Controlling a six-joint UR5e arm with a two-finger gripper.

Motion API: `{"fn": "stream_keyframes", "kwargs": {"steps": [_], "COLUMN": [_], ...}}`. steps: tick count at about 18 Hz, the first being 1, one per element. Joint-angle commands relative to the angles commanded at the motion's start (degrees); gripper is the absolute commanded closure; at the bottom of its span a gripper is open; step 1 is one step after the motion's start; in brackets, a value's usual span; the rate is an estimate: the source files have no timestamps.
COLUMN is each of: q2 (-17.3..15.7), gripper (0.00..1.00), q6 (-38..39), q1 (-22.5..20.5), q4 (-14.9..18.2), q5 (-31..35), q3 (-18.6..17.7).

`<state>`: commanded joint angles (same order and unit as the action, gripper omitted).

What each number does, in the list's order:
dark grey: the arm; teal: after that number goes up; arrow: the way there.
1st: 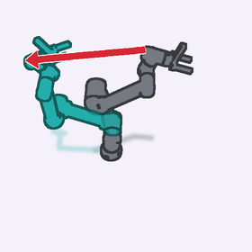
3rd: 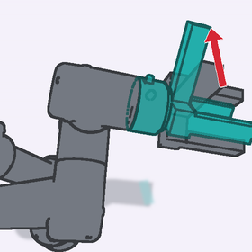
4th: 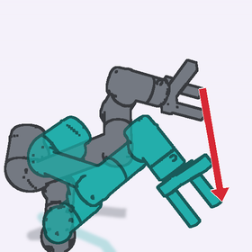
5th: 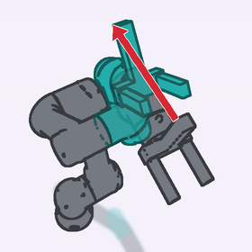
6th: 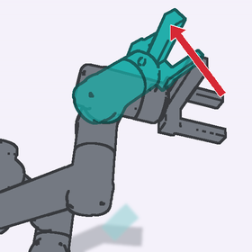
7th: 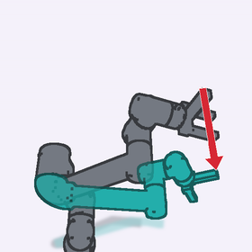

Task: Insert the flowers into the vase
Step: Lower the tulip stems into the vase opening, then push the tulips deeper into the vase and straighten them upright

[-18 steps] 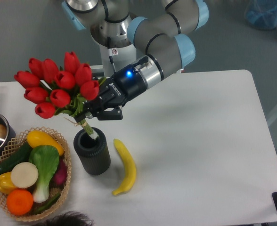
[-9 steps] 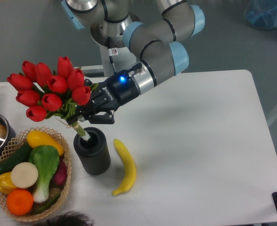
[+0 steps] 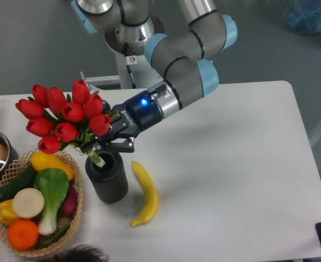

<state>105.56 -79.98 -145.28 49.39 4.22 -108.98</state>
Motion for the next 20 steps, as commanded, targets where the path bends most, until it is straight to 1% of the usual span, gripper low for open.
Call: {"fn": "stream_keyframes", "kwargs": {"steps": [4, 8, 10, 15, 20], "q2": [0.0, 0.79, 1.14, 2.2, 4.22], "gripper": [0.78, 0.76, 0.76, 0.76, 0.75], "q6": [0.0, -0.09, -0.79, -1.58, -3.51], "q1": [-0.44, -1.41, -1.84, -2.11, -2.11], "q4": [0.0, 0.0, 0.0, 0.0, 0.0], "q5": [0.0, 0.18, 0.18, 0.26, 0.26], "q3": [-0.53, -2.81, -3.34, -3.69, -3.69]}}
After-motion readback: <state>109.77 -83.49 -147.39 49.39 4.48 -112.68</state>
